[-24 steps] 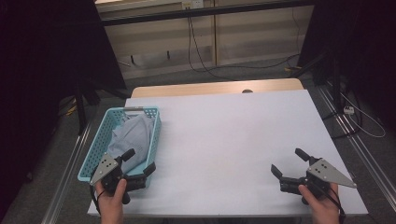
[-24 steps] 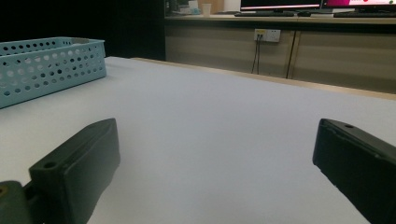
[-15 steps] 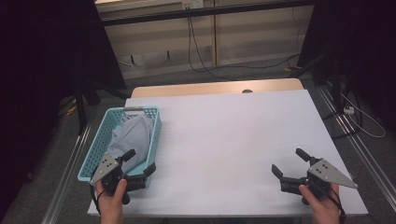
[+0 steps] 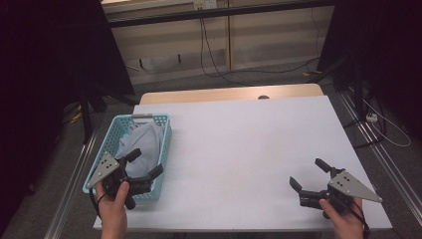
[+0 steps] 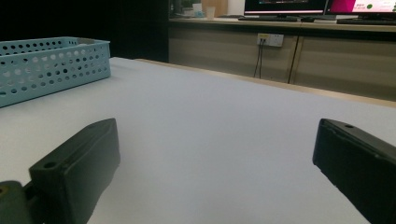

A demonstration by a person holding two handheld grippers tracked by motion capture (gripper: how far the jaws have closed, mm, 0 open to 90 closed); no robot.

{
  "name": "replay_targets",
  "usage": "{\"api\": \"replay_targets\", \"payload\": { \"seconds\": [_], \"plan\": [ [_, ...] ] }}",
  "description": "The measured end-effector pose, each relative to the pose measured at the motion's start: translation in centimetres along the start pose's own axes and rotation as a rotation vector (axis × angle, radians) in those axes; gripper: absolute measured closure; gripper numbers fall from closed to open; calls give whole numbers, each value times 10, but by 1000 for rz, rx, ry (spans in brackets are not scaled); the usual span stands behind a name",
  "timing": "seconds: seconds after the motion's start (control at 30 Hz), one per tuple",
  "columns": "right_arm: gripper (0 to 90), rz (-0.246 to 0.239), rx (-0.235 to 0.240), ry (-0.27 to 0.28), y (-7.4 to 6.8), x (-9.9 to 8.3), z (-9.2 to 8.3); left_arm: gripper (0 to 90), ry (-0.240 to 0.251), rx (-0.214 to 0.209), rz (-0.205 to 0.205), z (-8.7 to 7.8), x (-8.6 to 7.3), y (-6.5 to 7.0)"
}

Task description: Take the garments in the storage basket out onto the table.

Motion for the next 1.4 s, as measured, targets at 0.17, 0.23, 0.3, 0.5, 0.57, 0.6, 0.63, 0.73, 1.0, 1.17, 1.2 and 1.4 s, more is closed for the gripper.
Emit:
{"api": "replay_targets", "payload": {
  "seconds": [0.17, 0.23, 0.3, 0.5, 0.57, 0.6, 0.63, 0.73, 1.0, 1.17, 1.2, 1.4],
  "plan": [
    [3, 23, -9, -1, 5, -1, -1, 19, 3, 0, 13, 1, 11, -4],
    [3, 24, -11, -2, 6, -1, 0, 19, 4, -3, 17, 2, 14, -6],
    [3, 28, -8, -3, 6, -1, 0, 20, 0, -2, 26, 3, 18, -7],
    [4, 15, 4, -14, 3, -2, 2, 20, -11, 9, 38, 6, 28, -11],
    [4, 15, 8, -16, 1, -2, 3, 20, -15, 9, 43, 7, 30, -12],
    [4, 5, 12, -21, 1, -2, 3, 20, -15, 10, 46, 8, 33, -14],
    [4, 4, 15, -22, 0, -2, 3, 20, -16, 14, 47, 8, 34, -15],
    [4, -5, 17, -20, 0, -2, 3, 20, -14, 14, 38, 9, 36, -20],
    [5, -4, 18, -20, 0, -1, 3, 21, -40, 38, 13, 14, 34, -38],
    [5, -6, 19, -19, -1, -1, 2, 21, -60, 62, -7, 17, 32, -52],
    [5, -6, 20, -18, -1, -1, 2, 21, -61, 64, -16, 18, 31, -54],
    [5, -9, 21, -20, -2, -2, 2, 24, -89, 81, -20, 22, 31, -65]
  ]
}}
Point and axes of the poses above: each handheld gripper's, and its own axes: z roughly forward along the jaws, x roughly out of its top, y roughly to its right, the point moved 2 cm from there along z, roughly forward along the jaws, and after that the axes turned 12 degrees about -y, right-handed, at the moved point
